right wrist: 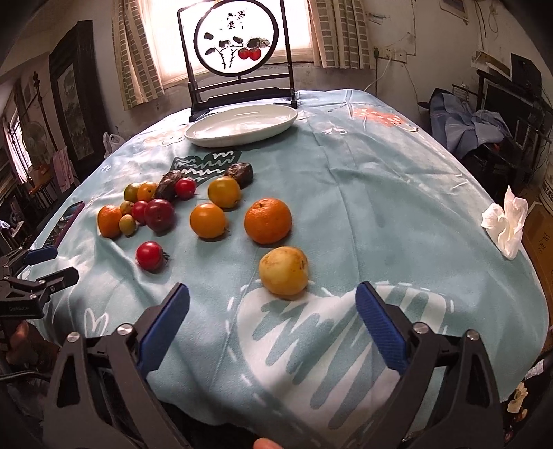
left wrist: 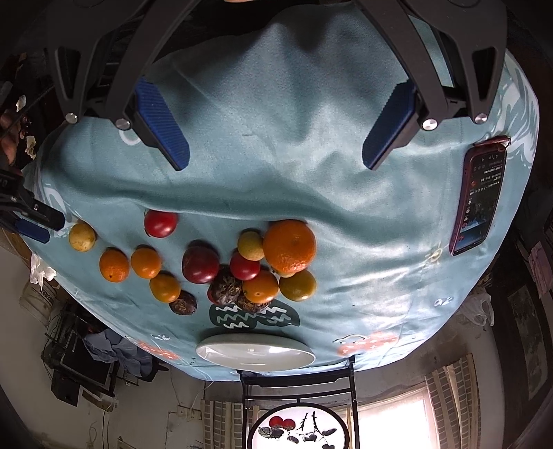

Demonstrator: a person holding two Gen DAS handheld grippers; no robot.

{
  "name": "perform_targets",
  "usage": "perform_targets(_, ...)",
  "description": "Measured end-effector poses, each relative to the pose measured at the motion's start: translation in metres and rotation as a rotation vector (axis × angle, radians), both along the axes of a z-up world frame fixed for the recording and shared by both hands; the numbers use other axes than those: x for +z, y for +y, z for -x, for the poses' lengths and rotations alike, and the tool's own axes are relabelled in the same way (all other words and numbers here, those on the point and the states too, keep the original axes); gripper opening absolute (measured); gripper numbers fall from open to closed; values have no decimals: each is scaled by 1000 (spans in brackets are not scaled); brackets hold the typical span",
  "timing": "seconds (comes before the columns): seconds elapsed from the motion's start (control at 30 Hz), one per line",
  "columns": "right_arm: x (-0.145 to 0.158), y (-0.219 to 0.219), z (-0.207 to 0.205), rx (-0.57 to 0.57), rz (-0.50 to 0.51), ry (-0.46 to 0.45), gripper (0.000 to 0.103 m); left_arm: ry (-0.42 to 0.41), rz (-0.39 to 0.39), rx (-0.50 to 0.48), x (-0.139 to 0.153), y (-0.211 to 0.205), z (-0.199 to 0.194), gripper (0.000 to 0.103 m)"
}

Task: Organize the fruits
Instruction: 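Grasp the yellow apricot with the right tool while the left tool grasps a red tomato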

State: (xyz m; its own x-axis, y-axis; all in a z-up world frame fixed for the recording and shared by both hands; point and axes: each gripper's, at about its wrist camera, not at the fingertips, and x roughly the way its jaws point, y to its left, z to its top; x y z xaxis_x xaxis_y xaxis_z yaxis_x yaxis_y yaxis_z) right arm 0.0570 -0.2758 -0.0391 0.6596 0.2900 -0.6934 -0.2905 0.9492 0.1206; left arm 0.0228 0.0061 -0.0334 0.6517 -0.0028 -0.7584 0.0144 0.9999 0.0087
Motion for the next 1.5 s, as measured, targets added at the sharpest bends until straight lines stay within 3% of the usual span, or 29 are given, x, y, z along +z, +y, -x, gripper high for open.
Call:
perform_targets(0.2,-13,6,-25,15,41,3,71,-26,17,-27,0,-3,-7,101)
perform_targets(0.3,-26,7,-35,24,38,41,49,-41,25,-71,3,-12,-14,101)
perform_targets(0.4,-29,4,-36,23,18,30,39,-64,36,-132,8,-26,-24,101)
perform_targets(0.57,-30,5,-34,39,19,14,39,-40,82,-242,7,-56,-48,80)
perform_targets(0.8,-31,8,-32,49,36,-10,41,41,89,-297,-11,-80,-72,59)
perform_targets(0.87,-32,7,-32,48,26,-10,41,75,97,-302,-17,-81,-77,40)
perform_targets(0.9,-32,6,-32,50,24,-10,41,93,105,-305,-20,-81,-79,38)
perform_targets(1.13,-30,4,-34,52,0,6,39,97,85,-332,-25,-84,-77,35)
perform_targets(1.4,7,9,-51,101,-71,-44,38,63,189,-389,-6,-67,-87,32)
perform_targets(1.5,28,11,-72,129,-141,-58,38,42,228,-408,11,-59,-99,32)
